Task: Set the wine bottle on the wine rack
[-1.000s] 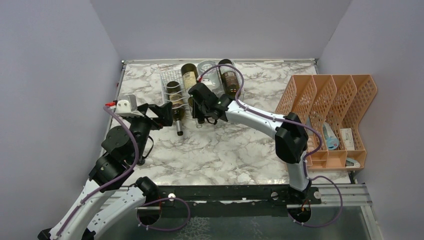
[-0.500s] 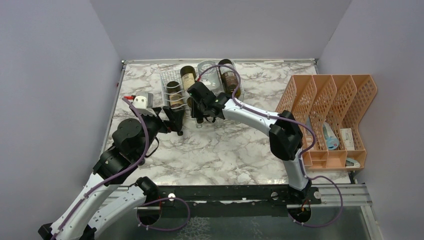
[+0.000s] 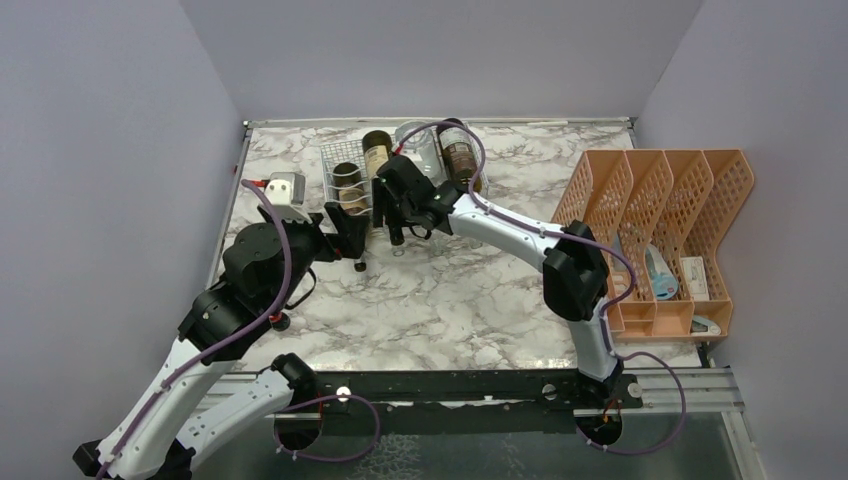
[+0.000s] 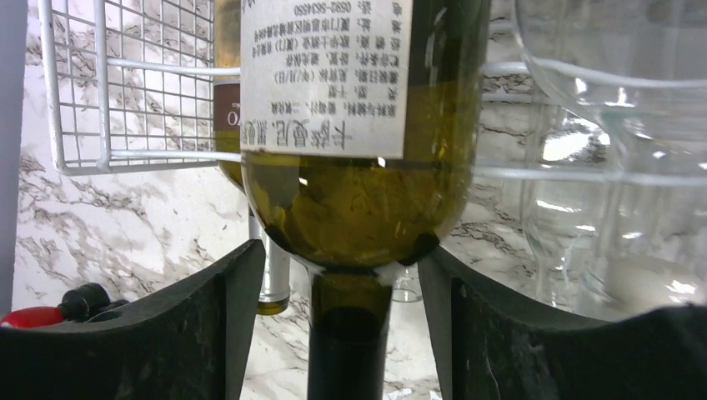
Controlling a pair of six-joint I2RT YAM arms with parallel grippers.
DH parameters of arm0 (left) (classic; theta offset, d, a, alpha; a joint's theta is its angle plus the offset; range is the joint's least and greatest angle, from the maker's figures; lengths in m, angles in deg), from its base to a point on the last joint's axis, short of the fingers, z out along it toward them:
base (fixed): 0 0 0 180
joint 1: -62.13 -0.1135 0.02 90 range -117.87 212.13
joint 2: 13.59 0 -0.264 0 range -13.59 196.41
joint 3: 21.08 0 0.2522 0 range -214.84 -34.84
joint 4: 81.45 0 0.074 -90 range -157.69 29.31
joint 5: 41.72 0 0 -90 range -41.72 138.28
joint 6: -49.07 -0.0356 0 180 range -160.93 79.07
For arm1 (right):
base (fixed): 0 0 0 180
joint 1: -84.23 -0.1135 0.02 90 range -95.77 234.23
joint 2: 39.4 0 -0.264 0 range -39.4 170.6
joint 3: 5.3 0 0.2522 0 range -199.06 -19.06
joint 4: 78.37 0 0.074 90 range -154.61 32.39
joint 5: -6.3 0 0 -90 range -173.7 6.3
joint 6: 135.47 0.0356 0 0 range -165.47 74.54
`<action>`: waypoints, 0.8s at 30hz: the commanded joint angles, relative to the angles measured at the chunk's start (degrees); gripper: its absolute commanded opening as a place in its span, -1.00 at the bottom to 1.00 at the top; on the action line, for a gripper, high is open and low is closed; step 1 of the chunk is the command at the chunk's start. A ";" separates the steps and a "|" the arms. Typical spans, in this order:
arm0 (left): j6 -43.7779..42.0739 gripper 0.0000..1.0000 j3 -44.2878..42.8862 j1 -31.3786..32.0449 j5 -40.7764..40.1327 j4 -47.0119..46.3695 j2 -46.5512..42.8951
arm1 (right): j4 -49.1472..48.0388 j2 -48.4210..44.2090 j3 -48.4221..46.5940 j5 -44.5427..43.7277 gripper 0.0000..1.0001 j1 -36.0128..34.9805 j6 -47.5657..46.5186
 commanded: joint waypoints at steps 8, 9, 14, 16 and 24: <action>-1.70 0.98 -3.98 0.18 0.39 3.57 -0.17 | -7.59 -17.22 12.15 -0.93 0.59 0.17 0.23; -1.85 0.98 -4.23 0.14 0.44 3.67 -0.26 | -7.74 -18.87 13.82 -0.76 0.61 0.17 0.16; -3.02 0.98 -5.68 0.15 -0.93 5.14 -1.57 | -4.37 -28.50 21.20 -4.08 0.64 0.20 -0.83; -3.25 0.98 -6.37 0.13 -2.30 6.07 -2.38 | -1.98 -33.06 24.84 -7.65 0.64 0.19 -1.30; -5.68 0.98 -9.15 0.15 -4.04 9.51 -4.93 | 7.19 -55.48 36.95 -20.78 0.64 0.15 -3.68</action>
